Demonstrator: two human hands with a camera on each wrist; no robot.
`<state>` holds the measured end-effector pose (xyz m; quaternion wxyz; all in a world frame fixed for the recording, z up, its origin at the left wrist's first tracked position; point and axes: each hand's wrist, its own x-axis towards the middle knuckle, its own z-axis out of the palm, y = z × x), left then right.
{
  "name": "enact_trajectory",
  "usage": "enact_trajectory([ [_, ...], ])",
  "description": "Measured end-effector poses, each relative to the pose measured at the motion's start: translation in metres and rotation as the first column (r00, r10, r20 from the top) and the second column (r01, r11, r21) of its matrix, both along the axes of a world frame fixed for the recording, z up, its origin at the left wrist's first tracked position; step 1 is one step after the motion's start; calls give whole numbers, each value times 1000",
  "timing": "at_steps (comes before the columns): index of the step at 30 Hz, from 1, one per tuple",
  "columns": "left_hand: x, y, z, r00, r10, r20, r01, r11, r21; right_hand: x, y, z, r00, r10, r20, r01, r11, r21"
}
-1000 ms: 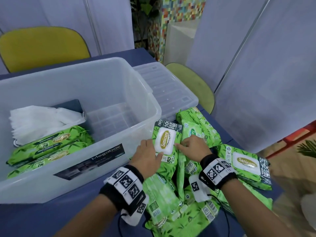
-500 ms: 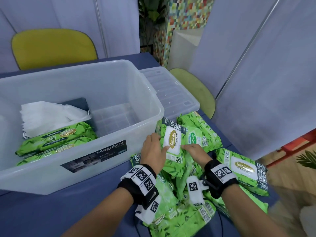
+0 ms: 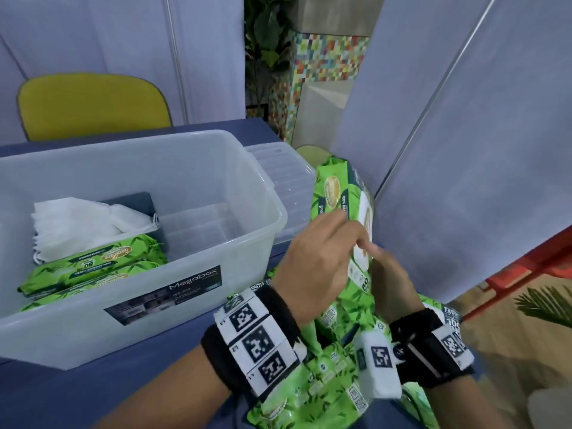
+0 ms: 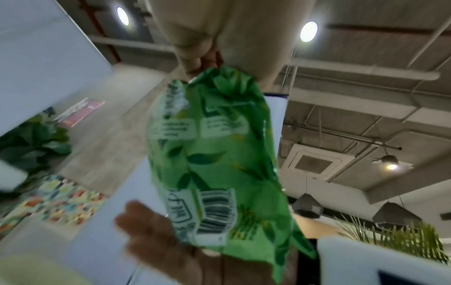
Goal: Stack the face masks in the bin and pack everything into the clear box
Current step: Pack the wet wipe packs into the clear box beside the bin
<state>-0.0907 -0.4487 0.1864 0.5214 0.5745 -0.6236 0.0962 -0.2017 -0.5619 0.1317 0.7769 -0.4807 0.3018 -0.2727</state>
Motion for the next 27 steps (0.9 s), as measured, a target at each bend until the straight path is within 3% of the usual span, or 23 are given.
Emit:
enact_trajectory([
  [2, 9, 10, 18, 1000, -5, 19, 7, 997, -73, 7, 7, 22, 999, -22, 45, 19, 998, 65],
  [5, 30, 26, 39, 997, 61, 51, -52, 987, -154, 29, 21, 59, 958, 164, 237, -195, 975, 111],
  [8, 63, 43, 58, 987, 153, 54, -143, 976, -162, 59, 24, 81, 936, 269, 229, -275, 961, -5],
  [12, 125, 78, 86, 978, 204, 45, -206, 977, 51, 112, 25, 116, 939, 323, 121, -298, 936, -187],
  [15, 186, 108, 94, 943, 330, 31, -324, 896, 303, 155, 25, 132, 942, 333, 26, -299, 875, -381],
  [17, 223, 126, 91, 909, 390, 145, -405, 752, 520, 181, 25, 141, 939, 339, -60, -322, 806, -496],
  [20, 263, 138, 74, 886, 247, 393, -463, 404, 789, 220, 27, 145, 912, 331, -244, -405, 621, -672],
  [24, 281, 133, 40, 908, 9, 419, -420, 25, 907, 259, 36, 137, 827, 286, -483, -545, 202, -814],
  [27, 286, 125, 9, 936, -48, 348, -352, -137, 926, 275, 46, 121, 734, 291, -614, -620, -83, -781],
])
